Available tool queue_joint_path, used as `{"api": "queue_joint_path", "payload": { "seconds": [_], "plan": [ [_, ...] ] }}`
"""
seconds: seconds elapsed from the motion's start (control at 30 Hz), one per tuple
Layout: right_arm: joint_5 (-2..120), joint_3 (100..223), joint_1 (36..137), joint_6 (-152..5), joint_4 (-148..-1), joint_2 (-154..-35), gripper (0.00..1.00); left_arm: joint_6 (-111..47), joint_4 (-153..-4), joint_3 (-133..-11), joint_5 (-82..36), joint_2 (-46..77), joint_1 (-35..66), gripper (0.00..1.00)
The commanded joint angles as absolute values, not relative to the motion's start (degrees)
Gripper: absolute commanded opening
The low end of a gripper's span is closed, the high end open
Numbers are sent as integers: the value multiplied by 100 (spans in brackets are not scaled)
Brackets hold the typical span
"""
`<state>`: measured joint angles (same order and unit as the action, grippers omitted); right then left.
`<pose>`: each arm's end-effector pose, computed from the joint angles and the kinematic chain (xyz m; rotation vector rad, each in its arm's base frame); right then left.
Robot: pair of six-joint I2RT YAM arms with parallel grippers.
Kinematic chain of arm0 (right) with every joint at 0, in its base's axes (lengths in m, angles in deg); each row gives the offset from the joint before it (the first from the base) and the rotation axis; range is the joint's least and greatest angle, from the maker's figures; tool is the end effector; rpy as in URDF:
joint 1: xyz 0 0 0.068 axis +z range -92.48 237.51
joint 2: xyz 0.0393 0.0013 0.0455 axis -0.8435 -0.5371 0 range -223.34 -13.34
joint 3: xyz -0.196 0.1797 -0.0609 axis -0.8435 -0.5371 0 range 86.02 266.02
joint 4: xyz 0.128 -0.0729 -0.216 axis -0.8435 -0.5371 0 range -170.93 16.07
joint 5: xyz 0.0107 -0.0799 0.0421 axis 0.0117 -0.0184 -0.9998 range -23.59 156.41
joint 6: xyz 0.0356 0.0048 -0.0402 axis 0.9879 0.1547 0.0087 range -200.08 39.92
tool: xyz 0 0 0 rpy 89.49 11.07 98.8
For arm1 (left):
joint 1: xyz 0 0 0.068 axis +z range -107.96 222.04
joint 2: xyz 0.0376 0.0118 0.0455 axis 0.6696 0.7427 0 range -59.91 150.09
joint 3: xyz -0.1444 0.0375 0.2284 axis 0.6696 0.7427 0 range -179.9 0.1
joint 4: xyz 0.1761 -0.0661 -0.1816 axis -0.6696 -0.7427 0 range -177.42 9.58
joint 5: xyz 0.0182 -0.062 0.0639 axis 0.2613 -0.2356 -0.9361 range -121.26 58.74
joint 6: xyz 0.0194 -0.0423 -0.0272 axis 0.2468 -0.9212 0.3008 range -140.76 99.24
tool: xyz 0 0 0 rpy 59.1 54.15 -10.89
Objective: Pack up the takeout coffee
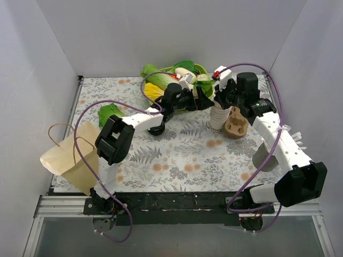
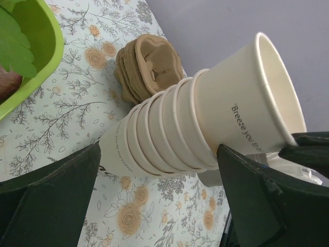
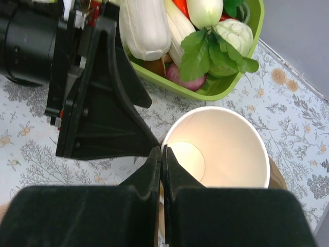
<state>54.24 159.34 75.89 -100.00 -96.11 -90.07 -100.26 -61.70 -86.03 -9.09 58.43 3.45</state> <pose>0.2877 0.1035 0.3688 -0.7860 1.8523 0.1969 0.3736 -0.3151 0.2410 -0.4452 2.1542 -1.6891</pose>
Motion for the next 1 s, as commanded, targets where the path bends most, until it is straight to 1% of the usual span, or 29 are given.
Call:
{"api": "queue_joint_path", "payload": {
  "seconds": [0.0, 0.17, 0.27, 0.5, 0.97],
  "plan": [
    [5190, 16415, 7624, -9844, -9116, -9085, 1, -9432, -6926, -8613, -1280, 5540, 205, 97],
    [5340, 16950, 7632, -10064, -9589, -9051, 1, -9344, -6662, -8595, -1106, 5417, 205, 96],
    [5375, 17066, 7632, -10309, -9959, -8946, 1, -9283, -6452, -8674, -964, 5373, 205, 97],
    [5595, 16627, 7632, -10600, -10013, -8567, 1, -9414, -6091, -8779, -700, 5364, 205, 97],
    [5736, 16811, 7632, -10714, -10162, -8488, 1, -8783, -6029, -8736, -481, 5031, 205, 98]
  ]
}}
